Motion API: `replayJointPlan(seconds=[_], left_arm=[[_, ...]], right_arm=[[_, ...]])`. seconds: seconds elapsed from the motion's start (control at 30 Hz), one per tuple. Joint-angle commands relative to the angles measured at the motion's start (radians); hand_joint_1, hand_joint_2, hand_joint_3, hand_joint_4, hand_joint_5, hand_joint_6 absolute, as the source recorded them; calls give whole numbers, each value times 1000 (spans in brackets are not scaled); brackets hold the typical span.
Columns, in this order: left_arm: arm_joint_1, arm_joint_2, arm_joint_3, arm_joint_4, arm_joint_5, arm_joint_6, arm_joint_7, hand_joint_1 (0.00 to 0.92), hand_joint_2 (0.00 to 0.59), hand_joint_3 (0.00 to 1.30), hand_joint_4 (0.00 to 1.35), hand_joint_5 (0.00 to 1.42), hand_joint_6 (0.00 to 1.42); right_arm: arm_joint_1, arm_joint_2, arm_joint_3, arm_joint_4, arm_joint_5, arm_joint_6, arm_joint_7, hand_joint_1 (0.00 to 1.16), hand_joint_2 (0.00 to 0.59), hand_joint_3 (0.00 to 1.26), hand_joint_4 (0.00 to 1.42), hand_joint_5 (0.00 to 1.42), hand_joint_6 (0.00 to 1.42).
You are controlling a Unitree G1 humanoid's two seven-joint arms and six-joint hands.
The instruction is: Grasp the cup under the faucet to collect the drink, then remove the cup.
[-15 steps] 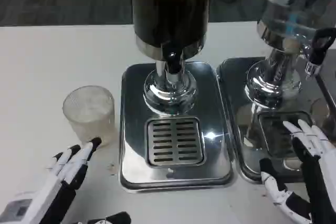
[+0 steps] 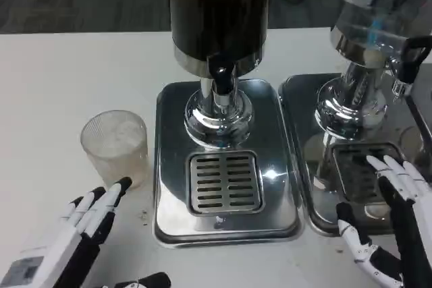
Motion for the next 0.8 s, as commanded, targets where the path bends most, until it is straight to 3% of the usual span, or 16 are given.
replayJointPlan(seconds=[0.03, 0.4, 0.8], left_arm=[[-1, -5, 0, 6, -15, -6, 5, 0, 40, 0, 0, 0, 0], [-7, -21, 31, 37, -57, -96, 78, 0, 34, 0, 0, 0, 0], [-54, -50, 97, 99, -133, -201, 139, 0, 26, 0, 0, 8, 120]], right_arm=[[2, -2, -14, 0, 13, -4, 5, 431, 437, 219, 141, 97, 210], [4, 2, -17, 1, 24, -3, 7, 431, 437, 228, 142, 102, 227], [-5, 10, -9, 17, 24, -6, 1, 431, 437, 228, 151, 108, 240]])
